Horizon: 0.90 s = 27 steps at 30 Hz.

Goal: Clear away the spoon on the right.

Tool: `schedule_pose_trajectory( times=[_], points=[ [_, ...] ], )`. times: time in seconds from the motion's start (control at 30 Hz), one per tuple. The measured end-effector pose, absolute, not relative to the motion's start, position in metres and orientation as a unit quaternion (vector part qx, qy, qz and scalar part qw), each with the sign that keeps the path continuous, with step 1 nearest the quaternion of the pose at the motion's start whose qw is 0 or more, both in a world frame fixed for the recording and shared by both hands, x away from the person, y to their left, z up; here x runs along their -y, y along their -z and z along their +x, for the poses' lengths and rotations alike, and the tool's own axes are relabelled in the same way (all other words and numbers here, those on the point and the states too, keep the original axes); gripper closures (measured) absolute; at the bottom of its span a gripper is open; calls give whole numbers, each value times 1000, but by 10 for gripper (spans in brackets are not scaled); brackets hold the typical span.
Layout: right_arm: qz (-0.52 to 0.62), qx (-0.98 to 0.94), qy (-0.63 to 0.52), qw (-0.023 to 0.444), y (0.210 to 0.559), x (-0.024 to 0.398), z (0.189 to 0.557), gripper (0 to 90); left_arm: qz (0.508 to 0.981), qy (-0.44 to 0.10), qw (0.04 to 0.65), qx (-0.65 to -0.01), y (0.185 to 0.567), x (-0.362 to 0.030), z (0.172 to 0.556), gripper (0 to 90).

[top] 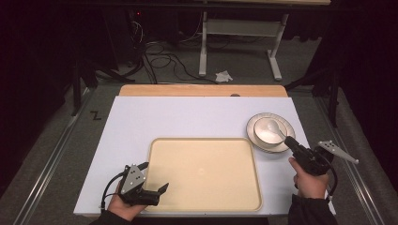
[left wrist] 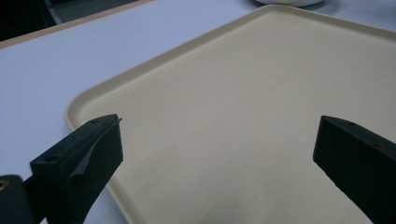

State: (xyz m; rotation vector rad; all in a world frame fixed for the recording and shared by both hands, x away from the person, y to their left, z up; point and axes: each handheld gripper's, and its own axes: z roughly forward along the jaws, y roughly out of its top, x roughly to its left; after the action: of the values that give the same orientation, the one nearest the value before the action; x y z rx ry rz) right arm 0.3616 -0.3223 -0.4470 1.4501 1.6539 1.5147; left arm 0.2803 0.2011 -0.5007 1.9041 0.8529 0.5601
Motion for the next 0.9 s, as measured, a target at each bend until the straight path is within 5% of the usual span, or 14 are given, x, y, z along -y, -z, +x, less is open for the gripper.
schedule_pose_trajectory(
  times=[0.9],
  points=[
    [447, -648, -553, 273, 431, 282, 339, 871, 774, -231, 477, -347, 499, -202, 280, 16]
  ],
)
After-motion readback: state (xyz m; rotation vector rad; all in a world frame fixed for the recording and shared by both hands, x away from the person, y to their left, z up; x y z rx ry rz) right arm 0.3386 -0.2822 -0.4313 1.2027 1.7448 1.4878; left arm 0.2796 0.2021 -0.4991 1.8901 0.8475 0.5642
